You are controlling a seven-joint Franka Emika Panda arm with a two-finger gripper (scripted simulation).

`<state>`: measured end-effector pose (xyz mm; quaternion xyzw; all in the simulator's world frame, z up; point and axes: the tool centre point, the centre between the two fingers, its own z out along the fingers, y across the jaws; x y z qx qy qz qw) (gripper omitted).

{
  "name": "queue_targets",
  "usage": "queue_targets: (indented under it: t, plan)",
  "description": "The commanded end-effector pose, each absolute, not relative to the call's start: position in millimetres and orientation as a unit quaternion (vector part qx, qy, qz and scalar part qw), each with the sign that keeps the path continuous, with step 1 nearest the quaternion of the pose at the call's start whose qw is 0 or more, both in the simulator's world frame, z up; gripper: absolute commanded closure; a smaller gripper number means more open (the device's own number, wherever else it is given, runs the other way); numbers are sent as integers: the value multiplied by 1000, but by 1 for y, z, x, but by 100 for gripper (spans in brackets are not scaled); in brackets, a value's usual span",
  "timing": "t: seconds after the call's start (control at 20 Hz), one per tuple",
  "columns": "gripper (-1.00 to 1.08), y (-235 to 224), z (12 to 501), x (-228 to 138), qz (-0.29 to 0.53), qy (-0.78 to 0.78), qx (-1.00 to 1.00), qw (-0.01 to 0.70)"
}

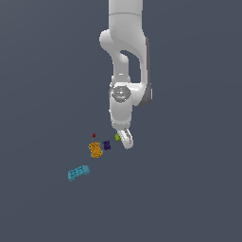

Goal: Pick up a designated object from a clutter of objects.

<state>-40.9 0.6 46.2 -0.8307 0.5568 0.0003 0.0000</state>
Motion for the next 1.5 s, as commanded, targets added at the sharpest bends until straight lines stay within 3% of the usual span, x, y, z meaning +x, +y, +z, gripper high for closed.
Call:
queue_targets:
  t: [0.0,1.45]
  plan:
    - [108,5,62,-38,0,557,-831,0]
    - [108,85,336,13,-1,557,-830,-1]
